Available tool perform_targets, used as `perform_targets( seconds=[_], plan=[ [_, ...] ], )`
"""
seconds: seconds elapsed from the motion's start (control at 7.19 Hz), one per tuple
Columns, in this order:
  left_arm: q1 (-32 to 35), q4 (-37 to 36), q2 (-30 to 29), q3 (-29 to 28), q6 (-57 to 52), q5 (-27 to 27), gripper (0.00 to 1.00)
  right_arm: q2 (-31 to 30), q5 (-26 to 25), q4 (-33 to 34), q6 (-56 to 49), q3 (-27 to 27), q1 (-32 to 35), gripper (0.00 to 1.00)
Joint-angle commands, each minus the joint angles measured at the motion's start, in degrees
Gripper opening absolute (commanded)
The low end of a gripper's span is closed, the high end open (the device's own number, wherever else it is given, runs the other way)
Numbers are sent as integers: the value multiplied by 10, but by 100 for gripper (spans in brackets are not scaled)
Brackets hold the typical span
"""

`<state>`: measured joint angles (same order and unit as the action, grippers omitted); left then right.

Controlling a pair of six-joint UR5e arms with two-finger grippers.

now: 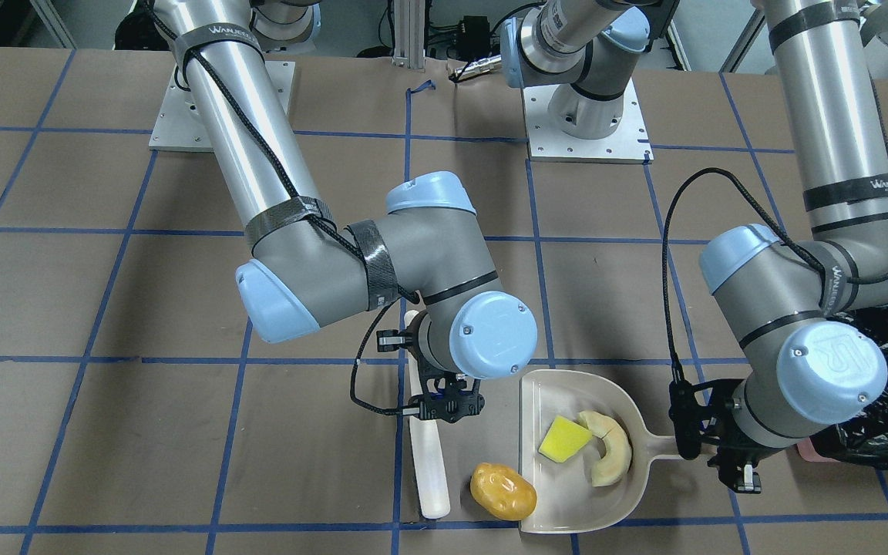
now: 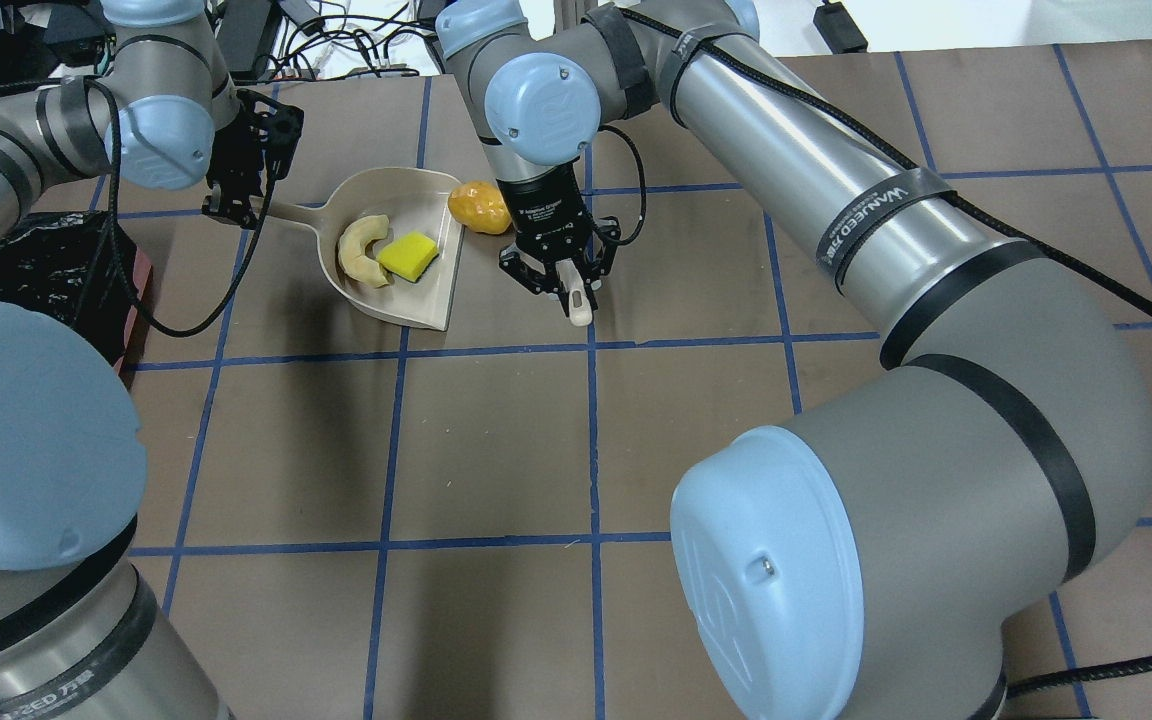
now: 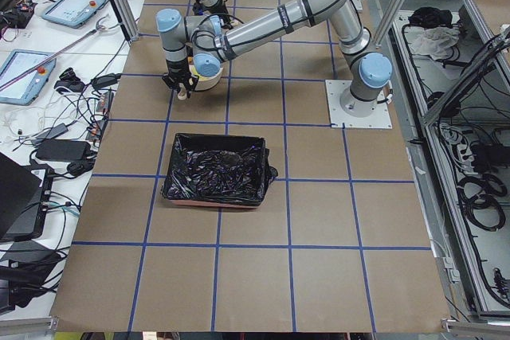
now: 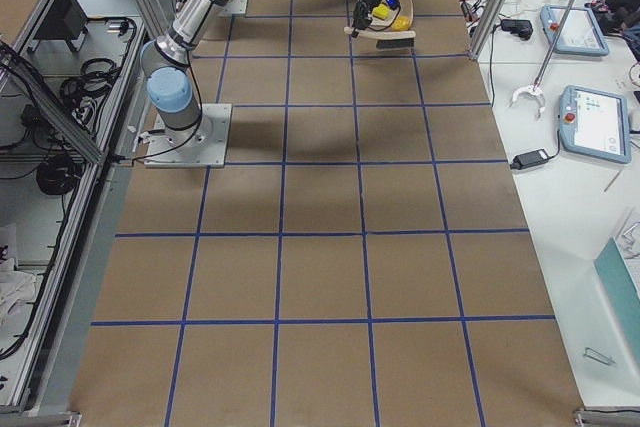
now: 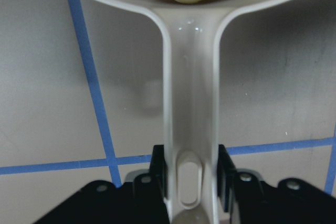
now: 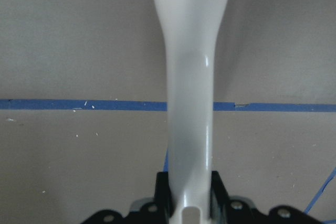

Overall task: Sweep and dump trash into bin
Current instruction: 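Sweep the yellow potato toy into the dustpan with the right gripper's brush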

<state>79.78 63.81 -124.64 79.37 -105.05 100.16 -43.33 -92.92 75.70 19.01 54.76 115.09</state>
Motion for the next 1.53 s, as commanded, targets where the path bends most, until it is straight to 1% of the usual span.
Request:
perform_targets(
  seconds=[0.0,0.42,1.25,1.39],
  plan=[
    [0,0,0,-1,-1,0,22,7,0,6,5,0,14,0],
    [-1,0,-1,0,-1,0,22,14,13,21,28,0,28,0],
    [0,0,0,0,1,-1,22,16,65,38,77,-11,56,0],
    [0,0,0,0,0,-1,22,16,70,50,88,-15,65,0]
  ],
)
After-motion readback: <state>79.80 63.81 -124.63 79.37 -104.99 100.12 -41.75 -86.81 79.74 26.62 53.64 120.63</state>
